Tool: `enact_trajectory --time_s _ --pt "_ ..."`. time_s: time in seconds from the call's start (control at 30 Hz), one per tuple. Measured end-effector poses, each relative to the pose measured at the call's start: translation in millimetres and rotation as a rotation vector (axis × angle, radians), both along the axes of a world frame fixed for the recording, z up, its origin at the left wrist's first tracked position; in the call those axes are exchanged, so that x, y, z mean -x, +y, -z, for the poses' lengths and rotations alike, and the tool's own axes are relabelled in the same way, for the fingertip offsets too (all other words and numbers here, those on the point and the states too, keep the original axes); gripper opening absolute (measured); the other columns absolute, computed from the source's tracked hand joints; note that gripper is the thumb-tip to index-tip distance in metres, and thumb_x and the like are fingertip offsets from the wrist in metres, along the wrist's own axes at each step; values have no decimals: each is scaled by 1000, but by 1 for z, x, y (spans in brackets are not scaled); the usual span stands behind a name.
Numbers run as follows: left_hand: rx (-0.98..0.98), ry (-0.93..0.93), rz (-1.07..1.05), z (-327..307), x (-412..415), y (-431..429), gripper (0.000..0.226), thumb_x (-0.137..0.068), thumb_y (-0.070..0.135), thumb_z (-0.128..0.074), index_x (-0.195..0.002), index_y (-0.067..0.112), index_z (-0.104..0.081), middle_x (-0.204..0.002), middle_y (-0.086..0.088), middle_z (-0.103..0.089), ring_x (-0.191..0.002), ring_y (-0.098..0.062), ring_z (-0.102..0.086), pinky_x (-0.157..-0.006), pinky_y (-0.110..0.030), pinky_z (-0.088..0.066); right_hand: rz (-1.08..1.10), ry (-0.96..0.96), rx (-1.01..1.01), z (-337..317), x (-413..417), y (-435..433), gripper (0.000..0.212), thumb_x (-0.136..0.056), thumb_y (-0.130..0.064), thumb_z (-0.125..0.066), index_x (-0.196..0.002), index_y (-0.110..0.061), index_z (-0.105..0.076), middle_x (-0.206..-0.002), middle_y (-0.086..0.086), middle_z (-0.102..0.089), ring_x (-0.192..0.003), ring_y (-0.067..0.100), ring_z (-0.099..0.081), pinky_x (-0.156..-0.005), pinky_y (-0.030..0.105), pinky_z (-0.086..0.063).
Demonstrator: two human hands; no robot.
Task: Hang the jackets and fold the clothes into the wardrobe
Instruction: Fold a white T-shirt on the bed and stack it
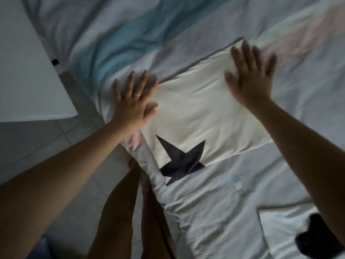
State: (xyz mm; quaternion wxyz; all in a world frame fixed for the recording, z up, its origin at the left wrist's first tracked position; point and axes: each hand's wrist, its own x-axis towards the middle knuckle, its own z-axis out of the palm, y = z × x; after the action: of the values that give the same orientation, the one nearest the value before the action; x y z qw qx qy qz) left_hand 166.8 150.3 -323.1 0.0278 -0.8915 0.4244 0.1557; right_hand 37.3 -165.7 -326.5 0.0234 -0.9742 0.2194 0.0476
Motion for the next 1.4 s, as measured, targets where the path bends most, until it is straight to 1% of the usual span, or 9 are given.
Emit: enact_trajectory --time_s 0.1,0.3,0.5,0.63,0.87,1.0,1.2,1.3,1.4 --pt "61 -7 -182 -11 16 -14 68 -92 50 -24 -152 17 -17 -159 -10 -11 -145 -39 -7 -108 -67 0 241 -50 18 -12 -3 15 62 -97 -46 -31 -152 -20 -20 -159 6 -18 -146 27 -17 -113 59 0" --pt "130 -41 31 -13 46 -55 77 -89 49 -33 -148 0 -22 -157 -17 -19 -145 -31 -19 -114 -57 -15 -622 -21 -26 -9 -14 83 56 -97 -37 -32 -148 -14 -34 -153 7 -34 -142 22 -31 -117 41 -12" --pt "125 -57 47 5 24 -32 79 -88 54 -37 -151 11 -20 -158 -6 -19 -146 -25 -18 -115 -54 -12 -25 36 -27 -1 -20 -2 60 -97 -54 -21 -152 -30 -20 -159 -1 -17 -146 22 -19 -116 48 -7" --pt "146 -40 -178 -2 55 -27 81 -88 51 -35 -150 3 -17 -158 -18 -13 -145 -38 -9 -113 -56 4 386 12 -27 -19 -8 7 65 -96 -44 -20 -153 -13 -14 -160 9 -11 -148 26 -9 -119 49 -1" --pt "132 2 366 1 176 17 77 -78 56 -58 -140 14 -39 -151 -13 -35 -142 -39 -20 -115 -59 2 -454 69 -35 -7 139 166 52 -101 -43 -24 -148 -23 -31 -152 8 -34 -140 34 -31 -115 53 -11" --pt "92 -64 318 8 175 26 79 -85 61 -44 -152 27 -19 -158 -8 -16 -144 -39 -13 -113 -63 -6 -9 151 22 1 189 131 59 -98 -55 -20 -152 -31 -16 -159 0 -16 -146 26 -19 -110 68 -11" --pt "118 96 532 -2 163 42 68 -86 63 -40 -147 37 -29 -156 -19 -17 -141 -48 -12 -107 -68 -11 588 114 -119 -9 188 122 69 -95 -58 -20 -153 -23 -5 -161 -3 -7 -147 29 -13 -113 56 1" --pt "267 182 448 -24 141 41 49 -91 45 -41 -139 33 -44 -154 -18 -24 -140 -45 -21 -104 -68 -21 1108 -152 -319 -21 160 135 63 -101 -41 -31 -152 -11 -10 -160 7 -11 -147 25 -13 -116 43 -7" --pt "257 116 1 -45 96 21 61 -88 28 -50 -146 25 -30 -157 -15 -18 -143 -37 -17 -107 -59 -21 1412 -555 -452 -39 128 168 51 -93 -27 -51 -138 -5 -39 -135 17 -46 -117 30 -50 -96 34 -37"
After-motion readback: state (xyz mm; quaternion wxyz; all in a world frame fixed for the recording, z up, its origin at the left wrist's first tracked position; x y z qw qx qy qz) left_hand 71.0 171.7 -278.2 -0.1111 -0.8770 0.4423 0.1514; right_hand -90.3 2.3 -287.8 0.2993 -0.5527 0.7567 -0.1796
